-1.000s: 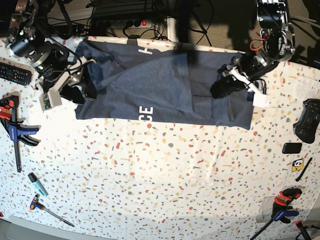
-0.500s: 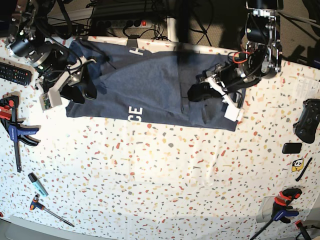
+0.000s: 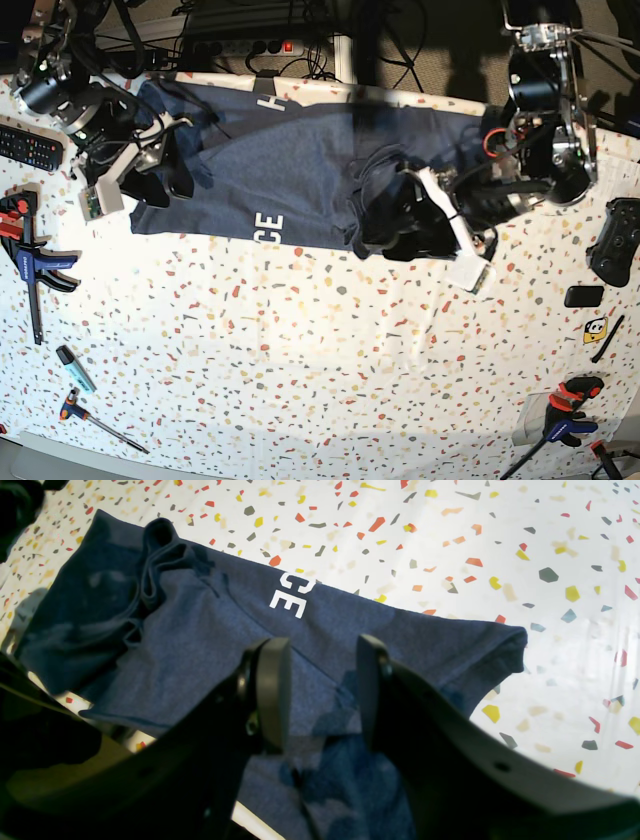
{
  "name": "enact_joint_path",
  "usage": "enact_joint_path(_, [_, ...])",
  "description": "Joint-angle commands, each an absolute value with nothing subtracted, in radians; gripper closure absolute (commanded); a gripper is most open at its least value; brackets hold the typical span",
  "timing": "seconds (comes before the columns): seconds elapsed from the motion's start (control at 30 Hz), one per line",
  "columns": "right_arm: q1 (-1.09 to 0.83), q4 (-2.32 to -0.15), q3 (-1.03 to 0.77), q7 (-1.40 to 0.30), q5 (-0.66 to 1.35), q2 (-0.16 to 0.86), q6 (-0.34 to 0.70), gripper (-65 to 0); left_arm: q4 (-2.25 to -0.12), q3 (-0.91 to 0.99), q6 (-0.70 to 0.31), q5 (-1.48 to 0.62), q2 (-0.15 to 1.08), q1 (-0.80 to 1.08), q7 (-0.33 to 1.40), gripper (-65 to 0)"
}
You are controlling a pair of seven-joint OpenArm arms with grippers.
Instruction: Fold the T-shirt properly
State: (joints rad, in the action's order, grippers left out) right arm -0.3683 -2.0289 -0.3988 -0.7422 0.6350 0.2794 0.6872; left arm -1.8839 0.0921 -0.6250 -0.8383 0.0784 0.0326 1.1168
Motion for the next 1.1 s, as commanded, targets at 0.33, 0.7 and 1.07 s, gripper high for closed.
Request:
enact_joint_path(0.33, [-0.363, -2.046, -0.404, -0.884, 0.625, 0.291, 0.698, -22.2, -1.926, 0.098, -0.628, -0.729, 0.256, 0.066, 1.098, -22.9])
enact_joint_path(0.7, [-0.360, -1.974, -0.419, -0.868, 0.630, 0.292, 0.695, -22.3, -1.926, 0.096, -0.629, -0.756, 0.286, 0.286, 0.968, -22.8])
enact_joint_path(1.07, [-0.360, -1.974, -0.419, -0.866, 0.632, 0.294, 0.695, -22.3, -1.926, 0.097, -0.632, -0.712, 0.278, 0.357, 0.825, -22.8])
